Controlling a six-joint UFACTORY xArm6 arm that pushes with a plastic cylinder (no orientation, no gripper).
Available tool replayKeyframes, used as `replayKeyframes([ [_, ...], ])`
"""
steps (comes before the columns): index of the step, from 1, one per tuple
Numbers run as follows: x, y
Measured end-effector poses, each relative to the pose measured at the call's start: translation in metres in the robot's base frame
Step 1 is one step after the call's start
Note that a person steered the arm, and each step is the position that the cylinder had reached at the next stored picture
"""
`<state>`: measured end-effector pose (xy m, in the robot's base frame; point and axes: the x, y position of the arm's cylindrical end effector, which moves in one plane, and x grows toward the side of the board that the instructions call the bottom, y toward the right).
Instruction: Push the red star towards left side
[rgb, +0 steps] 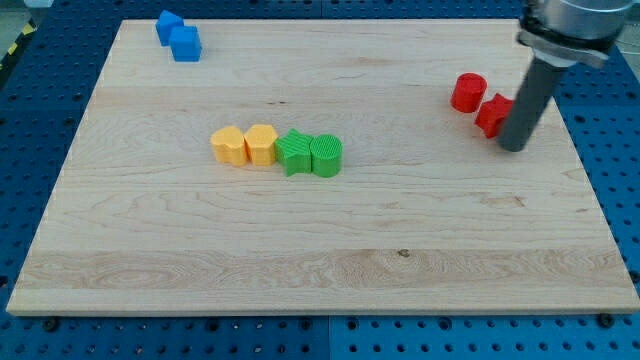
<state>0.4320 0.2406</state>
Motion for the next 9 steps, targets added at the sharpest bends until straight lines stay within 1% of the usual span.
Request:
replayKeyframes([
  [1,-0.007,0.029],
  [2,-0.036,0.011],
  [3,-0.039,0.001],
  [7,-0.037,-0.07],
  [9,-0.023,-0.072],
])
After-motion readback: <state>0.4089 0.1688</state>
